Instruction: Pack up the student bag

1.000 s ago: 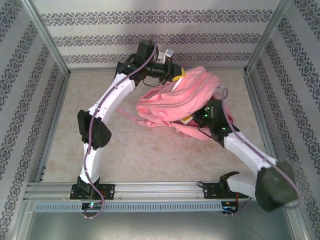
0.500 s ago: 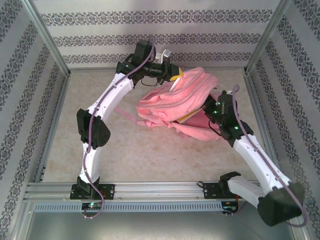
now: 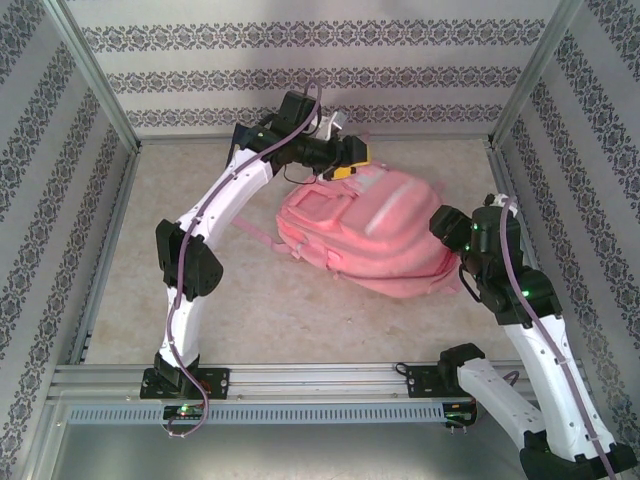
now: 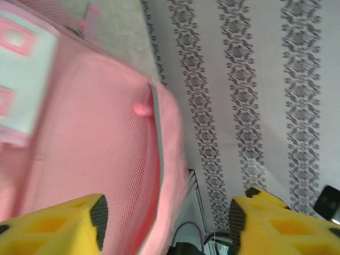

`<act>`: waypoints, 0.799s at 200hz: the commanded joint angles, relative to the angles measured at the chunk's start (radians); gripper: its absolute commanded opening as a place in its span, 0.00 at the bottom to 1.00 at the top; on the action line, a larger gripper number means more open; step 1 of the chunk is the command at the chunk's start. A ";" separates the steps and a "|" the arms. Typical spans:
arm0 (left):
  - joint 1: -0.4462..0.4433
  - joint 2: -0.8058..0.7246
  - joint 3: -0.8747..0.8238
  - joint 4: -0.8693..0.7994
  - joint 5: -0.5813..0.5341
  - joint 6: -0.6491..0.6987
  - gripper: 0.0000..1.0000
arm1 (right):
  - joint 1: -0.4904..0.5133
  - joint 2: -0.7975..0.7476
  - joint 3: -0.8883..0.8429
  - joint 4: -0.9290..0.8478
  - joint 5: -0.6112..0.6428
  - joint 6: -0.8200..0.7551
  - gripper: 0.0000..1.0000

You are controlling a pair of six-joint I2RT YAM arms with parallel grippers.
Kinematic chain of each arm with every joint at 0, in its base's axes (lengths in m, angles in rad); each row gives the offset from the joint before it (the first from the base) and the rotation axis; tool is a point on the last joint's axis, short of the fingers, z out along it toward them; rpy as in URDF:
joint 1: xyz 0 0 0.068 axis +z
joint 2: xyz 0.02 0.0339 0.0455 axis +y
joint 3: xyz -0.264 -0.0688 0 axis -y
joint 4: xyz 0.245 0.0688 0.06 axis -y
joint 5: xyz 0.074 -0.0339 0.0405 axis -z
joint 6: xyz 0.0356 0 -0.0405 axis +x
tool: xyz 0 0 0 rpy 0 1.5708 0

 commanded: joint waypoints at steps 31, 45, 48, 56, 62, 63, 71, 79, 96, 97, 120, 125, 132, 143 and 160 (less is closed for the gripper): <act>0.118 -0.160 -0.128 -0.073 -0.307 0.074 0.71 | 0.084 0.118 0.078 -0.033 -0.046 -0.155 0.72; 0.172 -0.172 -0.161 -0.090 -0.382 0.073 0.72 | 0.126 0.175 0.105 -0.020 -0.100 -0.195 0.73; 0.185 -0.171 -0.169 -0.089 -0.399 0.074 0.72 | 0.137 0.187 0.112 -0.022 -0.106 -0.200 0.72; 0.216 -0.167 -0.179 -0.087 -0.439 0.086 0.73 | 0.160 0.216 0.126 -0.021 -0.116 -0.210 0.73; 0.238 -0.154 -0.179 -0.081 -0.463 0.096 0.73 | 0.172 0.236 0.130 -0.008 -0.143 -0.218 0.72; 0.242 -0.151 -0.179 -0.079 -0.465 0.097 0.73 | 0.173 0.239 0.131 -0.006 -0.150 -0.219 0.72; 0.276 -0.124 -0.173 -0.056 -0.469 0.105 0.73 | 0.183 0.264 0.135 0.003 -0.185 -0.222 0.72; 0.307 -0.079 -0.139 -0.063 -0.485 0.110 0.72 | 0.191 0.284 0.136 0.011 -0.202 -0.213 0.71; 0.344 0.041 -0.010 -0.136 -0.571 0.135 0.72 | 0.197 0.324 0.129 0.039 -0.269 -0.202 0.71; 0.345 0.047 -0.003 -0.142 -0.579 0.136 0.72 | 0.198 0.325 0.128 0.040 -0.270 -0.201 0.71; 0.372 0.171 0.083 -0.101 -0.630 0.118 0.72 | 0.200 0.356 0.102 0.082 -0.332 -0.186 0.70; 0.376 0.199 0.103 -0.091 -0.642 0.104 0.73 | 0.200 0.361 0.097 0.087 -0.337 -0.181 0.70; 0.383 0.238 0.134 -0.072 -0.644 0.093 0.73 | 0.200 0.367 0.089 0.090 -0.339 -0.176 0.70; 0.395 0.301 0.185 -0.048 -0.646 0.064 0.74 | 0.199 0.380 0.084 0.091 -0.351 -0.178 0.70; 0.412 0.393 0.252 -0.014 -0.647 0.013 0.74 | 0.199 0.397 0.080 0.090 -0.373 -0.182 0.70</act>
